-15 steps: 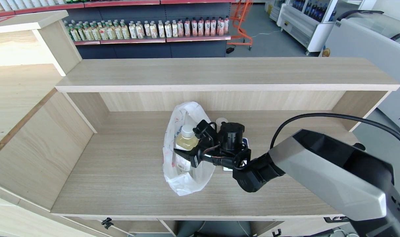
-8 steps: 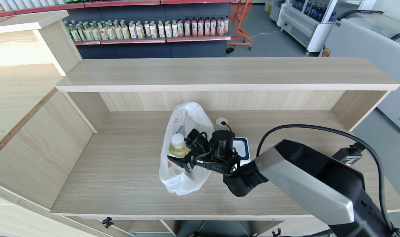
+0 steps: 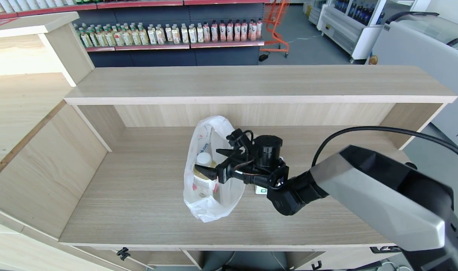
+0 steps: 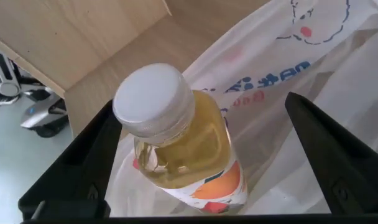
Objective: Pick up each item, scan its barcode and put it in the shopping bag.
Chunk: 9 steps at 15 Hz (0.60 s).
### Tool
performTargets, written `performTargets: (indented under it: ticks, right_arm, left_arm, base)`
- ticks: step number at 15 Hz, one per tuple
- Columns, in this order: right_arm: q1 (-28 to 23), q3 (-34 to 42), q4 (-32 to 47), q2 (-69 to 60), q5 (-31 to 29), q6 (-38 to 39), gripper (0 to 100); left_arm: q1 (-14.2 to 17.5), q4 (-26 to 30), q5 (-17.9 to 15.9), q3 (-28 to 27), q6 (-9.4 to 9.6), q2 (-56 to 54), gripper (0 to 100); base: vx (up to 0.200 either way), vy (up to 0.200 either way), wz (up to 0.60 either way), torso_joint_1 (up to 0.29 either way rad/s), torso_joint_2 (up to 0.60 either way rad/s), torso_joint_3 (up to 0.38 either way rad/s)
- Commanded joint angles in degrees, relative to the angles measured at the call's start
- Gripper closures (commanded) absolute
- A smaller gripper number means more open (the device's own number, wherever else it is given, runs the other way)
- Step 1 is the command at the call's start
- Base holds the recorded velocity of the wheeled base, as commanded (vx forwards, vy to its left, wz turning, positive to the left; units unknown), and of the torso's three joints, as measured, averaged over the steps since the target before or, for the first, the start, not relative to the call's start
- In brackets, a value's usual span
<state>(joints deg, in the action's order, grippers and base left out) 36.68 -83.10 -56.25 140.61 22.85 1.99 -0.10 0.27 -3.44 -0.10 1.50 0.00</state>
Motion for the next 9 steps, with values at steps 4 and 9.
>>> performTargets:
  ticks: [4, 9]
  right_arm:
    - [-7.7, 23.7, 1.8, -23.6, 0.4, 8.8, 0]
    - [-13.7, 34.9, 4.1, -38.6, 0.4, 15.5, 0]
  left_arm:
    - [0.0, 0.0, 0.0, 0.0, -0.01, 0.0, 0]
    - [0.0, 0.0, 0.0, 0.0, -0.01, 0.0, 0]
  base:
    - [0.000, 0.000, 0.00, 0.000, 0.00, 0.000]
    - [0.000, 0.000, 0.00, 0.000, 0.00, 0.000]
